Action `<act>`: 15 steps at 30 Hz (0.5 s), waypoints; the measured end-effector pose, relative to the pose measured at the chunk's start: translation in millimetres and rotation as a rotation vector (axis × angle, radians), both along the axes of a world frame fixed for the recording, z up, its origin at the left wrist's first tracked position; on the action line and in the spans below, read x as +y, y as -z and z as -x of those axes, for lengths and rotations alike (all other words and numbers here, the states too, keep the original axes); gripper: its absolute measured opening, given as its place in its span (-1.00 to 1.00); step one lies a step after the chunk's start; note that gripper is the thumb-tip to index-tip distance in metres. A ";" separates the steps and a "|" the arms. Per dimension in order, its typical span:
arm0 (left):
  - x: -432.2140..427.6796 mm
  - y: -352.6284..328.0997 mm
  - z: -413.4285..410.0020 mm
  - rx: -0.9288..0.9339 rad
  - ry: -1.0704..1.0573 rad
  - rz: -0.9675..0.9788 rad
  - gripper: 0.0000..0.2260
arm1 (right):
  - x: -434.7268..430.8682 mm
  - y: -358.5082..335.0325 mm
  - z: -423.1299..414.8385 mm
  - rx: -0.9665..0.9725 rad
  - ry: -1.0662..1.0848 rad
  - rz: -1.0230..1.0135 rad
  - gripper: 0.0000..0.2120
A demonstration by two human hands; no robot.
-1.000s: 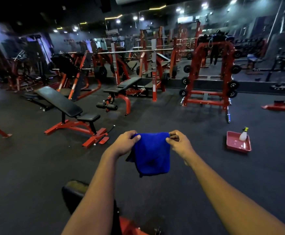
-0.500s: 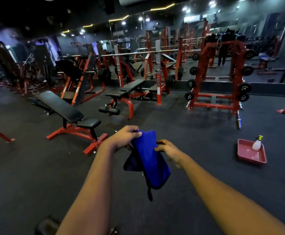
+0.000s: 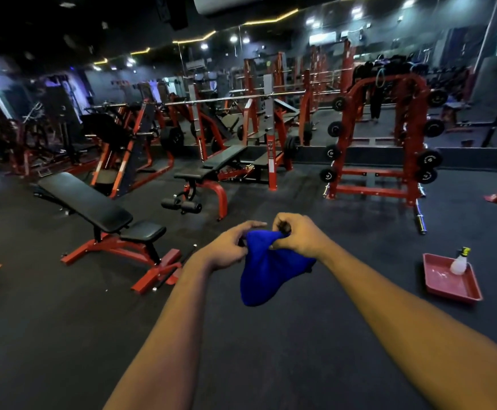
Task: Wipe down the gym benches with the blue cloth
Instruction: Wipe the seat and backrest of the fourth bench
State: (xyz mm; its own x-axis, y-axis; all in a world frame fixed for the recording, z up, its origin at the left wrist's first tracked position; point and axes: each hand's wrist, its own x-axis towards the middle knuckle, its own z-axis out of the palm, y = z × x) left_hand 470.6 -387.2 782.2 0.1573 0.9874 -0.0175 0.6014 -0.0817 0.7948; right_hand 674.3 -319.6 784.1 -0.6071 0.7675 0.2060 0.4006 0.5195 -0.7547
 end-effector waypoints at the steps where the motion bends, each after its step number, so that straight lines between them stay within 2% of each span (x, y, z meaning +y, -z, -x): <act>1: 12.0 2.6 -0.9 0.018 -0.006 -0.019 -0.47 | 13.0 1.1 -0.5 0.009 0.028 -0.006 -0.73; 4: 64.6 9.5 -9.0 0.063 0.015 -0.017 -0.70 | 67.6 11.0 -5.2 0.009 0.080 0.002 -0.75; 7: 115.2 10.8 -13.3 0.214 -0.098 -0.104 -0.94 | 133.1 22.2 -13.9 -0.096 0.066 0.011 -0.84; 9: 138.7 6.4 -7.6 0.353 -0.194 -0.173 -0.82 | 167.7 23.7 -20.8 -0.221 0.045 0.014 -0.85; 11: 169.1 5.6 -2.1 0.418 -0.252 -0.120 -0.78 | 209.2 25.7 -31.7 -0.379 0.037 0.001 -0.79; 15: 228.9 -6.1 6.6 0.521 -0.297 -0.046 -0.74 | 285.1 15.6 -43.6 -0.550 0.135 -0.080 -0.77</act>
